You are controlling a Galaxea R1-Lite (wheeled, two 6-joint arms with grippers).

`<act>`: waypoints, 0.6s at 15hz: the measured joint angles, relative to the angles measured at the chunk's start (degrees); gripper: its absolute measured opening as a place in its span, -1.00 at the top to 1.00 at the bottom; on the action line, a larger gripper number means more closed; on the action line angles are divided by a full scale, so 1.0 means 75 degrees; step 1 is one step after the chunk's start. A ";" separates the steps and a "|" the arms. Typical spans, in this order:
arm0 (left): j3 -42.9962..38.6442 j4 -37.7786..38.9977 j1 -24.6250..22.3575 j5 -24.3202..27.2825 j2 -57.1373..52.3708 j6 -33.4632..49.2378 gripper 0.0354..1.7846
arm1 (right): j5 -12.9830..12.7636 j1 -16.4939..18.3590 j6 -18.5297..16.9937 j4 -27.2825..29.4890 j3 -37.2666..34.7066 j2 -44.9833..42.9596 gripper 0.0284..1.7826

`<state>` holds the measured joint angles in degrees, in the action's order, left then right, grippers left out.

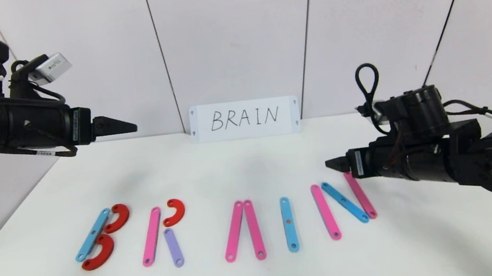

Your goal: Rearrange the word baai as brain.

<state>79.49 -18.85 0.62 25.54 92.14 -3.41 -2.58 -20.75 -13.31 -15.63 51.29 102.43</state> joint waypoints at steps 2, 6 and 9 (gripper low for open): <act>-0.0159 0.0000 0.0002 -0.0003 -0.0216 -0.0011 -0.95 | 0.0033 0.0041 0.0099 0.0111 0.0044 -0.0361 -0.94; -0.1143 -0.0003 0.0026 -0.0029 -0.1172 -0.0338 -0.95 | 0.0041 0.0076 0.0265 0.1045 -0.0112 -0.1625 -0.94; -0.2159 0.0018 0.0037 -0.0065 -0.2237 -0.0536 -0.95 | 0.0041 -0.0018 0.0288 0.1463 -0.0444 -0.2859 -0.94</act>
<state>63.31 -18.71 0.90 25.05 75.36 -7.44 -2.28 -20.88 -11.15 -4.66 47.96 80.98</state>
